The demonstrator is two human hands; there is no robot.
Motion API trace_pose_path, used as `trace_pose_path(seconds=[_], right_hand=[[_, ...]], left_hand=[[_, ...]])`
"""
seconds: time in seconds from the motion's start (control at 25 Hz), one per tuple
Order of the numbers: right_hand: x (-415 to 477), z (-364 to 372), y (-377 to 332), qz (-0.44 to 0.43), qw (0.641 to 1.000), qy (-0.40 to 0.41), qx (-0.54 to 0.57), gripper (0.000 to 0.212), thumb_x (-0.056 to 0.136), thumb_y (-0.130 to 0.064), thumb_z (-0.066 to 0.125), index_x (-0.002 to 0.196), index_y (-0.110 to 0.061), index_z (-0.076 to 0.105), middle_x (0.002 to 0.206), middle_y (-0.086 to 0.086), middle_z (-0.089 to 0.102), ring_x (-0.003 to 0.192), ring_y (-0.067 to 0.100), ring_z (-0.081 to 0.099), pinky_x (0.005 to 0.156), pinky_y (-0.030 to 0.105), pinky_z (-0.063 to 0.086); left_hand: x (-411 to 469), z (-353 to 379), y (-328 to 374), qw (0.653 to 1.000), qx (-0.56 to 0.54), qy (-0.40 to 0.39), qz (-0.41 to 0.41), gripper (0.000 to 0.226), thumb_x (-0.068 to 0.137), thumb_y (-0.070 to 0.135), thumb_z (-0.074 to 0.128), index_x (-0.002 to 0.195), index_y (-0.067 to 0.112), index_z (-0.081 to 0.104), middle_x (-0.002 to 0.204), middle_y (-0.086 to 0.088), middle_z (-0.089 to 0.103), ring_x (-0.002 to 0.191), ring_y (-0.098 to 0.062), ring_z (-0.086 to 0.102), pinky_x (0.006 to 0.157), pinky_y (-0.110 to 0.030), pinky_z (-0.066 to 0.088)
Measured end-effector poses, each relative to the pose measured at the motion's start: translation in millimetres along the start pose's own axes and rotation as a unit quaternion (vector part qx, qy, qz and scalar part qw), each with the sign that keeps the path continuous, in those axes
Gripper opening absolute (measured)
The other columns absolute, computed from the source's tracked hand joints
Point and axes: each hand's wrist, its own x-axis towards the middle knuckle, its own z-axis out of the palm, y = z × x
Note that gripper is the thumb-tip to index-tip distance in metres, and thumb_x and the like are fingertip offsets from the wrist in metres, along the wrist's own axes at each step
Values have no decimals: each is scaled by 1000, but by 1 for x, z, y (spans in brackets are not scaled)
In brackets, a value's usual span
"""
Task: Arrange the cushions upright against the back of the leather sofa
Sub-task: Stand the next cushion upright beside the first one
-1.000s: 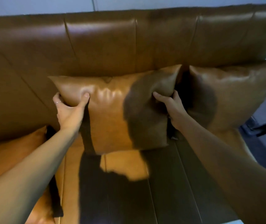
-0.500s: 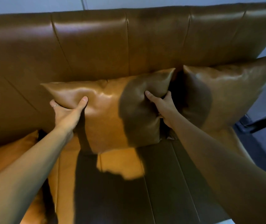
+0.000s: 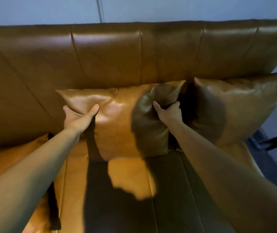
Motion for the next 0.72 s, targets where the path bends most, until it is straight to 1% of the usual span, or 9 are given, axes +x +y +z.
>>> trace_pose_path(seconds=[0.08, 0.16, 0.24, 0.28, 0.32, 0.4, 0.52, 0.64, 0.72], right_hand=[[-6, -5, -8, -51, 995, 25, -77, 104, 86, -52, 70, 158, -10, 8, 159, 20, 28, 142, 43, 35, 113, 55, 36], [-21, -9, -17, -135, 975, 51, -169, 97, 94, -44, 63, 158, -8, 1, 162, 22, 20, 148, 42, 25, 118, 56, 28], [-40, -7, -22, -208, 941, 53, -263, 82, 101, -40, 49, 159, -9, 0, 166, 25, 9, 153, 42, 11, 122, 55, 15], [-50, -2, -24, -240, 921, 40, -306, 75, 103, -40, 42, 159, -9, 3, 167, 25, 5, 154, 42, 5, 123, 55, 9], [-61, 6, -24, -273, 898, 24, -344, 71, 104, -40, 37, 160, -10, 5, 167, 23, 4, 154, 41, 2, 123, 55, 6], [-87, 36, -24, -344, 855, -9, -387, 67, 104, -39, 35, 160, -11, 11, 168, 21, 6, 155, 40, 2, 123, 55, 4], [-137, 101, -28, -425, 805, -66, -409, 68, 102, -38, 43, 160, -16, 13, 169, 18, 7, 155, 39, 2, 123, 56, 6], [-179, 162, -32, -453, 772, -142, -423, 68, 102, -40, 44, 160, -20, 14, 169, 17, 7, 155, 37, 0, 122, 56, 4], [-206, 208, -34, -454, 759, -189, -427, 67, 103, -42, 41, 160, -20, 14, 169, 16, 8, 155, 38, 0, 121, 58, 6]], left_hand=[[-6, -7, 4, 1000, 24, 18, -9, 135, 46, 79, 78, 153, 20, 19, 146, -11, 51, 133, -37, 48, 105, -59, 42], [-14, -13, 4, 999, 27, 26, 6, 109, 61, 67, 79, 147, 17, 33, 140, -11, 56, 127, -35, 53, 102, -53, 47], [-19, -18, 2, 999, 25, 32, 26, 75, 81, 48, 76, 140, 14, 45, 134, -10, 61, 122, -32, 56, 99, -40, 46], [-20, -23, -1, 999, 25, 34, 32, 64, 86, 41, 73, 138, 13, 48, 132, -9, 62, 121, -31, 56, 96, -37, 44], [-22, -29, -5, 998, 27, 33, 39, 59, 89, 37, 71, 138, 13, 49, 131, -8, 61, 122, -30, 56, 97, -36, 42], [-23, -49, -18, 997, 37, 40, 50, 56, 90, 36, 70, 138, 14, 50, 135, -9, 59, 125, -30, 54, 103, -38, 41], [-17, -95, -45, 995, 49, 79, 32, 54, 91, 36, 68, 138, 14, 51, 139, -12, 57, 130, -32, 51, 108, -39, 39], [-6, -150, -77, 993, 55, 101, -7, 53, 92, 38, 67, 136, 16, 50, 134, -12, 60, 126, -34, 53, 105, -41, 43], [7, -191, -105, 992, 66, 107, -29, 53, 91, 38, 67, 135, 15, 50, 133, -16, 61, 123, -36, 55, 102, -42, 44]])
